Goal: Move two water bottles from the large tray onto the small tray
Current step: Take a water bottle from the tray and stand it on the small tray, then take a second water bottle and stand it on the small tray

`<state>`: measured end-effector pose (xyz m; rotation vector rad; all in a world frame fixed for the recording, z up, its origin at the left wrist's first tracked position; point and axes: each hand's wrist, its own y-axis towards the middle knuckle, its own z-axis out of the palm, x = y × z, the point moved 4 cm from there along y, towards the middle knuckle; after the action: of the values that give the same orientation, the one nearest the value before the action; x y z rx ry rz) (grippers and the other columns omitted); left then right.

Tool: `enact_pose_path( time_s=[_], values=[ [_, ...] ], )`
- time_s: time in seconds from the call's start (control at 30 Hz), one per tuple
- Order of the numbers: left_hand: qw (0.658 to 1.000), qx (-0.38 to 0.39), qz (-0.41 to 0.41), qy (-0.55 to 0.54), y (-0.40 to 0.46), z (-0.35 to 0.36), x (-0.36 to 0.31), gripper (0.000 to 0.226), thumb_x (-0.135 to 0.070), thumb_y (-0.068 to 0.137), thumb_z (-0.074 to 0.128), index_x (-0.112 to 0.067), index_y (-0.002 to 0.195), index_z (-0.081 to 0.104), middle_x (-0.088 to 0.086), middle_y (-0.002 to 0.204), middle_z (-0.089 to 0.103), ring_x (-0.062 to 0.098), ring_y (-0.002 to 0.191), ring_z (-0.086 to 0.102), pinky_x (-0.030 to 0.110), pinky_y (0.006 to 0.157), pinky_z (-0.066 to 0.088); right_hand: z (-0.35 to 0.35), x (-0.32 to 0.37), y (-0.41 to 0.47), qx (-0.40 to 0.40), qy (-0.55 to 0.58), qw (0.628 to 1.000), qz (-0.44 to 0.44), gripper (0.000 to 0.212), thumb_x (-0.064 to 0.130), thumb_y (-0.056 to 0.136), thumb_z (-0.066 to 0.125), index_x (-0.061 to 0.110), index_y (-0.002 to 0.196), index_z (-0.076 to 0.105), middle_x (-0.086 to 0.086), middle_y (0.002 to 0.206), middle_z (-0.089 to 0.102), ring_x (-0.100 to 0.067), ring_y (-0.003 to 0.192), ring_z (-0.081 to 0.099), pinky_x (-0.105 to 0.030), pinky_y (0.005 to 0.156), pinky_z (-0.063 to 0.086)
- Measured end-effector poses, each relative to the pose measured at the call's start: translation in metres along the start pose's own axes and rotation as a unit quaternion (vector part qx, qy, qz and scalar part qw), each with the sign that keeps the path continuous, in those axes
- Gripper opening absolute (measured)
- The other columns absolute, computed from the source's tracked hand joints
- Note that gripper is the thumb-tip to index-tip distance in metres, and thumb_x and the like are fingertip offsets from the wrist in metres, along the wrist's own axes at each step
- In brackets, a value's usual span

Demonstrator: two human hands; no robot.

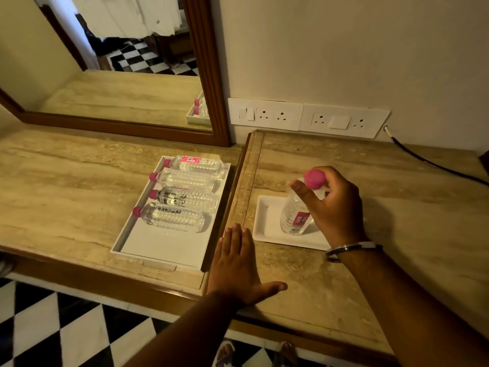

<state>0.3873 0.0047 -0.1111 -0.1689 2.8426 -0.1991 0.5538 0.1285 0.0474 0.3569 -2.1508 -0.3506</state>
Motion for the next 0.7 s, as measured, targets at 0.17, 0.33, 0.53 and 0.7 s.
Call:
enact_pose_path(
  time_s=[0.17, 0.33, 0.53, 0.7],
  values=[
    [1.000, -0.001, 0.006, 0.006, 0.000, 0.000, 0.001, 0.149, -0.110, 0.058, 0.032, -0.007, 0.158, -0.008, 0.017, 0.165, -0.021, 0.027, 0.149, -0.030, 0.046, 0.119, -0.015, 0.000, 0.002, -0.004, 0.017, -0.005, 1.000, -0.015, 0.052, 0.067, 0.076, 0.060, 0.019, 0.096, 0.062, 0.009, 0.087, 0.062, -0.012, 0.079, 0.059, -0.019, 0.065, 0.048],
    [1.000, 0.004, 0.005, 0.008, 0.001, -0.001, 0.001, 0.149, -0.110, 0.058, 0.032, -0.007, 0.158, -0.008, 0.015, 0.165, -0.022, 0.026, 0.148, -0.032, 0.045, 0.118, -0.017, -0.014, 0.023, -0.003, 0.010, 0.012, 1.000, -0.027, 0.066, 0.063, 0.080, 0.057, 0.012, 0.122, 0.055, -0.008, 0.124, 0.062, -0.016, 0.113, 0.055, -0.034, 0.091, 0.048],
    [1.000, 0.000, -0.007, 0.020, -0.001, -0.002, 0.001, 0.150, -0.112, 0.055, 0.028, -0.010, 0.158, -0.011, 0.014, 0.165, -0.023, 0.026, 0.146, -0.034, 0.058, 0.119, -0.018, -0.031, 0.075, -0.020, -0.014, -0.014, 0.980, -0.198, 0.040, 0.029, 0.093, 0.052, 0.005, 0.125, 0.055, -0.015, 0.138, 0.051, -0.014, 0.124, 0.045, -0.031, 0.103, 0.041],
    [1.000, -0.007, 0.008, 0.007, -0.013, -0.011, 0.008, 0.147, -0.111, 0.056, 0.033, -0.016, 0.159, -0.011, 0.012, 0.166, -0.024, 0.028, 0.147, -0.034, 0.067, 0.114, -0.022, 0.012, 0.097, -0.037, 0.146, -0.063, 0.948, -0.276, 0.047, 0.027, 0.090, 0.060, 0.015, 0.134, 0.051, -0.013, 0.147, 0.046, -0.031, 0.138, 0.038, -0.057, 0.109, 0.034]
  ],
)
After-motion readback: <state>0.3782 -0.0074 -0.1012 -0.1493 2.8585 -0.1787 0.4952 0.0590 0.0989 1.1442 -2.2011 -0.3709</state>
